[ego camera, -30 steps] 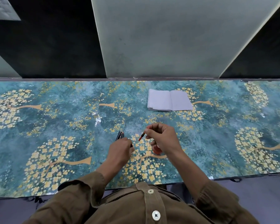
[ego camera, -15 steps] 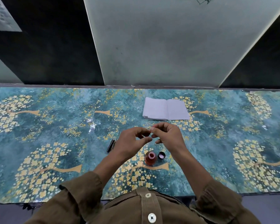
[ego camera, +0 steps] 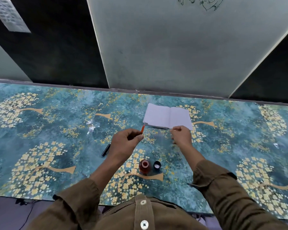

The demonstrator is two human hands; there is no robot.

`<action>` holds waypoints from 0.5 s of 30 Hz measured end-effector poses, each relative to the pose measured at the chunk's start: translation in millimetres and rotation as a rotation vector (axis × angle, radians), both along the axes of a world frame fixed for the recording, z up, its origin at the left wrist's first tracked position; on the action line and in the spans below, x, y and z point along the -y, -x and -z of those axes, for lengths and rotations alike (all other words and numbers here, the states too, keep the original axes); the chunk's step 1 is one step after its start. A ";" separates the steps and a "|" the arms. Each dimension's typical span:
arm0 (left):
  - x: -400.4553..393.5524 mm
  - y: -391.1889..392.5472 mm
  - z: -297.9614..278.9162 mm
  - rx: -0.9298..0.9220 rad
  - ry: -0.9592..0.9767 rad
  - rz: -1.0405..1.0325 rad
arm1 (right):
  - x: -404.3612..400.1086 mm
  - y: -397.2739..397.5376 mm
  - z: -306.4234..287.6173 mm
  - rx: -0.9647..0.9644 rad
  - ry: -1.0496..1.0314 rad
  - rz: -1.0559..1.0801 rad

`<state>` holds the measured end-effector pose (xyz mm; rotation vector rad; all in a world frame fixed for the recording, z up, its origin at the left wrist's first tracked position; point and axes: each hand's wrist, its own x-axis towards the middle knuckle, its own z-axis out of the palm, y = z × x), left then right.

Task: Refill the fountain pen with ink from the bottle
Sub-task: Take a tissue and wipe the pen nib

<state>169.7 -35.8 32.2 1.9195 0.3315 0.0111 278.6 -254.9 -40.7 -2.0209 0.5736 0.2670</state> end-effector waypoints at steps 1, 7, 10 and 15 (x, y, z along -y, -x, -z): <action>1.9 0.4 -0.6 0.003 0.003 -0.007 | 6.2 -6.6 3.2 0.029 0.096 -0.031; 14.6 -2.8 -2.3 -0.001 0.046 -0.057 | 35.2 -44.4 10.4 0.032 0.530 -0.032; 22.3 -7.0 -3.1 -0.004 0.063 -0.067 | 44.2 -50.6 13.2 -0.111 0.593 -0.093; 32.5 -11.0 -4.8 -0.015 0.087 -0.086 | 48.3 -62.3 22.2 -0.121 0.533 -0.136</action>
